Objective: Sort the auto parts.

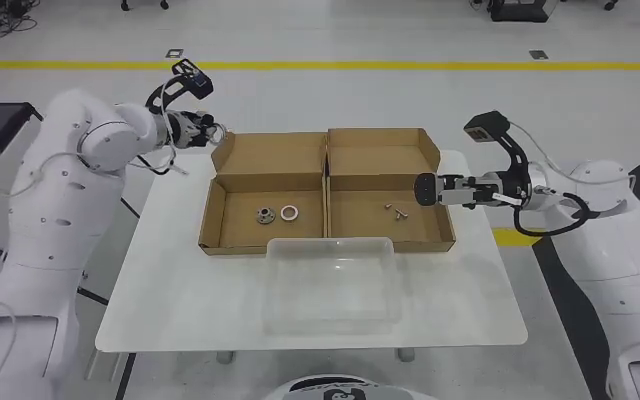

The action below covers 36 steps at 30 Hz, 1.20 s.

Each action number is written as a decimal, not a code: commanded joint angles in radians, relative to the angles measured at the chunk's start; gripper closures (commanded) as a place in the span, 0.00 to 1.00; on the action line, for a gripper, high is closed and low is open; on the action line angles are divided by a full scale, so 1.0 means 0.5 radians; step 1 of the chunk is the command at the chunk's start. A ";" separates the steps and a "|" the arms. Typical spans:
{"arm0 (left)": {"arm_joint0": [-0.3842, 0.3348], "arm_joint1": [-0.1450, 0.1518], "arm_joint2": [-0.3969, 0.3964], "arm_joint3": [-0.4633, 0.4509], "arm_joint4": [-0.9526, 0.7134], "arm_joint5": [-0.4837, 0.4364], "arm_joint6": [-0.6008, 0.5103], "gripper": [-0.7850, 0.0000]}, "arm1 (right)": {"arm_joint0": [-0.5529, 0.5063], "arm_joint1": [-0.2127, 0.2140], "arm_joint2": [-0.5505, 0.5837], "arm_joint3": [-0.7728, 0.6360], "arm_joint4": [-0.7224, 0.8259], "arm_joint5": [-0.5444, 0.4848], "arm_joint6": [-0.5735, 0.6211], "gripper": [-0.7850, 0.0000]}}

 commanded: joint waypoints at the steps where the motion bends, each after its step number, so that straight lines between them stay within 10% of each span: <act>1: -0.044 -0.007 0.050 0.048 -0.003 -0.081 -0.041 1.00 | 0.000 0.000 0.000 0.000 0.000 0.000 0.000 0.00; 22: -0.371 -0.093 0.892 0.502 -0.024 -0.408 0.041 1.00 | 0.000 0.000 0.000 0.000 0.000 0.000 0.000 0.00; 36: -0.415 -0.179 1.106 0.684 -0.042 -0.399 0.077 1.00 | 0.000 0.000 0.000 0.000 0.000 0.000 0.000 0.00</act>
